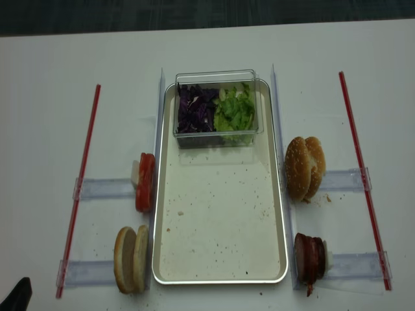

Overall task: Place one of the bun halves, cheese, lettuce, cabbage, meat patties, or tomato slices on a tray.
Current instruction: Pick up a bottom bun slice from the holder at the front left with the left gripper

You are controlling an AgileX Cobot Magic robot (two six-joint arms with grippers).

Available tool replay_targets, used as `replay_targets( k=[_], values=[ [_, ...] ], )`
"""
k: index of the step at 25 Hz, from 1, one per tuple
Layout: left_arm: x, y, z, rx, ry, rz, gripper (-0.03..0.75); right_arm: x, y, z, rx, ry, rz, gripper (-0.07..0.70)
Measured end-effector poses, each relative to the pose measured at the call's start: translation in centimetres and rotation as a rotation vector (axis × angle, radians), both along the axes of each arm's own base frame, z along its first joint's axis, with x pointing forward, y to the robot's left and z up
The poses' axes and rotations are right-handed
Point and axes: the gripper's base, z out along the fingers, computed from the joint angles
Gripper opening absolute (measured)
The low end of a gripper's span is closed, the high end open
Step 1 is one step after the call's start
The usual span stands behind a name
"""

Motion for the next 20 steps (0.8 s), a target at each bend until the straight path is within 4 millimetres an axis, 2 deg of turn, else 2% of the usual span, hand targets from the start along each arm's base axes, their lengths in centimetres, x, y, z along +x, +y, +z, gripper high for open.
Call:
replay_targets(
  k=[20],
  values=[
    [0.0,0.0,0.0,0.001,0.0,-0.001,0.491,0.0,0.0,0.0,0.0,0.0,0.0,0.571]
  ],
)
